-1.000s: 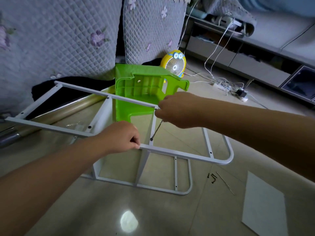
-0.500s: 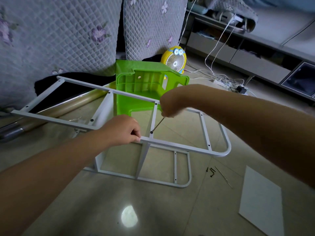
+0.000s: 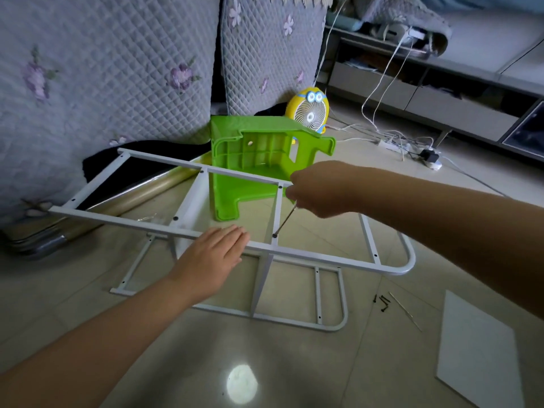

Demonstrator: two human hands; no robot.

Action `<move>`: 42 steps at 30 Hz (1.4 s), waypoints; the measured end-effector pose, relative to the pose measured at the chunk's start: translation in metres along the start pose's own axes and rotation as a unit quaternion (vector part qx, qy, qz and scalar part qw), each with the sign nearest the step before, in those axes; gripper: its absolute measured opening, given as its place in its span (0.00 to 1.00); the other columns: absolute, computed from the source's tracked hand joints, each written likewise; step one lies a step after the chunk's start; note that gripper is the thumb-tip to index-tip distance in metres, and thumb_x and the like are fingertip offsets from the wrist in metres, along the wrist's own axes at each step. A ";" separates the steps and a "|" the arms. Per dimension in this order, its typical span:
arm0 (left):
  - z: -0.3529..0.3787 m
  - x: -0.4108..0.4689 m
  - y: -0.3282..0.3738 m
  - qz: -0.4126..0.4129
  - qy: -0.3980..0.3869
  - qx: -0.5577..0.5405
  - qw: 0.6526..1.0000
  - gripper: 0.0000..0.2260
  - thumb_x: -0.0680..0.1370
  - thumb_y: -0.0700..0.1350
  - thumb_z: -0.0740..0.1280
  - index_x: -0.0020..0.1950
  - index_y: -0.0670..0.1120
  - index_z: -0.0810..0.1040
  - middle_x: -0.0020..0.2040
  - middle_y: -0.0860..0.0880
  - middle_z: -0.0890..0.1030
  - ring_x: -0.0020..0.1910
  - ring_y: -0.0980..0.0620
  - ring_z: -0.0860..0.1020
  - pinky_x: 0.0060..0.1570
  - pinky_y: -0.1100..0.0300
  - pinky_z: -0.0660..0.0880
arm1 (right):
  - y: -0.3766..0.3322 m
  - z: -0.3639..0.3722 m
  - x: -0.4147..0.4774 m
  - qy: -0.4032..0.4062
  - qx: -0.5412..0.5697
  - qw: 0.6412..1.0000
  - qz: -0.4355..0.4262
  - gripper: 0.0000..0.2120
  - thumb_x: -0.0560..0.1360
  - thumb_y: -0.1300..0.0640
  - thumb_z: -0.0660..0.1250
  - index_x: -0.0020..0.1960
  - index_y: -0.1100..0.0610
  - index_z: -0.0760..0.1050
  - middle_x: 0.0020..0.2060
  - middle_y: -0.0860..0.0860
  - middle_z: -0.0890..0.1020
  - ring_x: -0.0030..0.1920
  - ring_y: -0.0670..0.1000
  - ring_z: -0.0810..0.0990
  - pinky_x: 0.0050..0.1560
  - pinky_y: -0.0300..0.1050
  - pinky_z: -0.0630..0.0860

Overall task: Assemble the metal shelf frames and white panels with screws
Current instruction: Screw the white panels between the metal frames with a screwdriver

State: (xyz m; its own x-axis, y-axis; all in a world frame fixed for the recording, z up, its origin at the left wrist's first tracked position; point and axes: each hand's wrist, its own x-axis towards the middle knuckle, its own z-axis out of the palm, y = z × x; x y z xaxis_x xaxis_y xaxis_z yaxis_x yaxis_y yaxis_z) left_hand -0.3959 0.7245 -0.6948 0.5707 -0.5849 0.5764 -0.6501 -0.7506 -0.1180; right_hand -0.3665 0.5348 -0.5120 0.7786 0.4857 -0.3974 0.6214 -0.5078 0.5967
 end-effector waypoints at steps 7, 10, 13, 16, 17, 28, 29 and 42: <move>0.007 -0.005 0.001 0.006 0.039 0.016 0.999 0.14 0.83 0.41 0.49 0.62 0.38 0.69 0.56 0.39 0.80 0.54 0.42 0.80 0.59 0.53 0.66 | -0.013 0.011 -0.015 0.062 -0.100 0.991 -0.061 0.15 0.74 0.64 0.51 0.45 0.59 0.77 0.38 0.54 0.80 0.39 0.57 0.79 0.32 0.42 0.68; 0.007 -0.004 0.001 0.006 0.038 0.029 0.999 0.14 0.83 0.42 0.49 0.62 0.38 0.69 0.55 0.39 0.81 0.53 0.42 0.81 0.59 0.54 0.66 | -0.018 0.003 -0.016 0.019 -0.062 0.998 -0.025 0.12 0.79 0.61 0.53 0.56 0.60 0.73 0.48 0.55 0.79 0.50 0.59 0.78 0.38 0.45 0.70; 0.007 -0.003 0.003 0.005 0.040 0.050 0.998 0.14 0.83 0.42 0.48 0.61 0.38 0.69 0.55 0.39 0.81 0.53 0.42 0.81 0.59 0.54 0.66 | -0.030 -0.021 -0.004 -0.024 -0.049 0.998 -0.006 0.11 0.78 0.61 0.56 0.56 0.61 0.74 0.45 0.54 0.77 0.46 0.57 0.76 0.40 0.45 0.70; 0.009 -0.003 0.003 0.012 0.049 0.065 0.997 0.14 0.83 0.42 0.48 0.61 0.38 0.68 0.55 0.39 0.81 0.53 0.42 0.81 0.59 0.54 0.66 | -0.028 -0.047 0.015 -0.137 0.040 0.990 0.022 0.13 0.79 0.60 0.56 0.59 0.63 0.74 0.34 0.52 0.70 0.34 0.52 0.70 0.35 0.42 0.67; 0.009 -0.004 0.003 0.011 0.050 0.066 0.997 0.15 0.83 0.43 0.47 0.61 0.38 0.68 0.55 0.39 0.81 0.53 0.42 0.81 0.59 0.54 0.65 | -0.023 -0.052 0.025 -0.172 0.075 0.982 0.029 0.12 0.80 0.59 0.56 0.57 0.62 0.74 0.32 0.51 0.69 0.32 0.50 0.68 0.34 0.40 0.65; 0.010 -0.004 0.000 0.025 0.072 0.059 0.995 0.21 0.83 0.43 0.46 0.59 0.37 0.77 0.54 0.40 0.81 0.52 0.44 0.81 0.58 0.55 0.66 | 0.006 -0.007 0.021 -0.173 0.255 0.947 0.087 0.16 0.77 0.56 0.61 0.31 0.60 0.65 0.19 0.51 0.70 0.16 0.48 0.68 0.20 0.32 0.62; 0.008 -0.002 0.000 0.028 0.075 0.060 0.995 0.23 0.83 0.43 0.46 0.56 0.37 0.79 0.53 0.40 0.82 0.51 0.44 0.82 0.57 0.54 0.68 | 0.003 -0.005 0.015 -0.123 0.200 0.970 0.064 0.13 0.76 0.58 0.61 0.33 0.61 0.67 0.23 0.53 0.72 0.24 0.52 0.73 0.23 0.36 0.63; 0.002 0.006 0.000 0.071 0.086 0.052 0.992 0.26 0.83 0.43 0.45 0.47 0.36 0.83 0.45 0.40 0.84 0.42 0.45 0.84 0.42 0.51 0.80 | -0.026 -0.025 -0.005 0.014 -0.156 0.984 -0.089 0.10 0.75 0.65 0.57 0.52 0.61 0.76 0.48 0.56 0.80 0.48 0.59 0.78 0.36 0.43 0.69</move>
State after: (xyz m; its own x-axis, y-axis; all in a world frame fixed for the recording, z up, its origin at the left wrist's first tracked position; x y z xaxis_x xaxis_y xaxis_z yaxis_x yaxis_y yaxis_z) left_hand -0.3916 0.7204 -0.6930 0.3775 -0.6330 0.6759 -0.6578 -0.6970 -0.2854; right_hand -0.3886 0.5628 -0.5080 0.6546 0.5683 -0.4986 0.6870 -0.1718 0.7060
